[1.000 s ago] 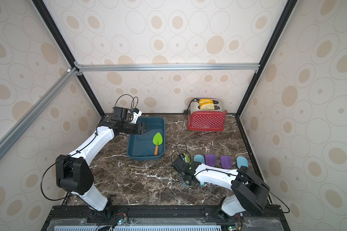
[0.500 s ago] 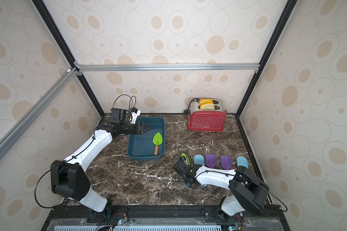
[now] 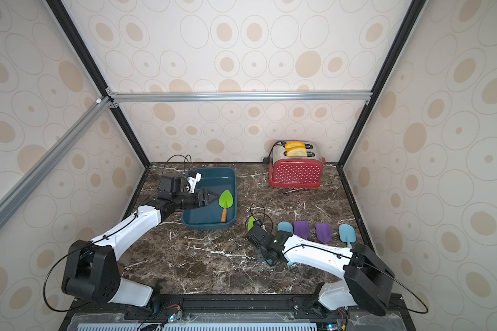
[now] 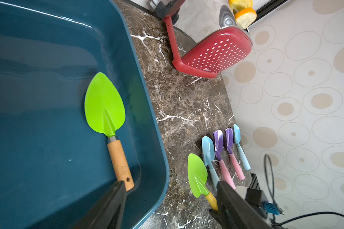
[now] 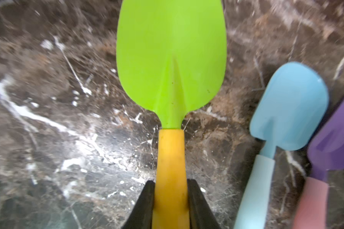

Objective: Put the shovel into the storage box
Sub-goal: Pick up the shovel from the center of the board.

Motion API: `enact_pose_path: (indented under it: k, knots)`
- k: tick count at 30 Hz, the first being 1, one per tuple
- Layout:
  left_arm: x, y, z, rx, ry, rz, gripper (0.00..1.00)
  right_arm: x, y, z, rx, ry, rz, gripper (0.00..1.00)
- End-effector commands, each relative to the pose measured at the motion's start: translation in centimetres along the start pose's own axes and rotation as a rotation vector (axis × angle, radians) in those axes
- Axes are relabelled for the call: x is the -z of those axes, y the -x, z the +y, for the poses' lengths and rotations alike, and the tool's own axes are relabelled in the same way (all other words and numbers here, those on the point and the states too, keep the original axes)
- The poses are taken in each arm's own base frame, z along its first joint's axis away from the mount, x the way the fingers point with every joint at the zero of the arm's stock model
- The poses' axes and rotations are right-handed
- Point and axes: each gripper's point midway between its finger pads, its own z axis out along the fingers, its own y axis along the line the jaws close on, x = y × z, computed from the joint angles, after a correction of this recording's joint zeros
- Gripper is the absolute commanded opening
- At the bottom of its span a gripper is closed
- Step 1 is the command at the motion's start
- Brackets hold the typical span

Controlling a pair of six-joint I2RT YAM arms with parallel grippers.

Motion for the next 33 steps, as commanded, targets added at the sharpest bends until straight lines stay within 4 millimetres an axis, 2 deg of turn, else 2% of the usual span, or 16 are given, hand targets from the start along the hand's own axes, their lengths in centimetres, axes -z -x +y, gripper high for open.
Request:
enact_pose_path:
  k: [1,6,13,23,29,33]
  knots:
    - [0.5,0.9,-3.2,-0.015,-0.107,-0.055,0.76,2.7,2.5,-0.6,0.056,-0.03,-0.072,0.03]
    - [0.4,0.0,-4.6,-0.011,-0.15,-0.054,0.73,4.8,5.7,-0.3,0.096,-0.039,-0.148,0.0]
    - [-0.6,-1.5,-6.7,-0.039,-0.18,-0.021,0.7,5.9,8.8,0.9,0.135,-0.021,-0.201,0.0]
    - [-2.7,-2.3,-7.0,-0.029,-0.195,0.005,0.6,6.7,10.8,3.0,0.147,0.055,-0.237,0.0]
    - [-3.5,-2.5,-6.7,-0.009,-0.205,0.006,0.49,7.4,11.6,4.2,0.152,0.09,-0.264,0.0]
    - [-3.7,-2.5,-6.9,-0.004,-0.211,0.0,0.26,7.2,11.6,4.5,0.159,0.091,-0.26,0.0]
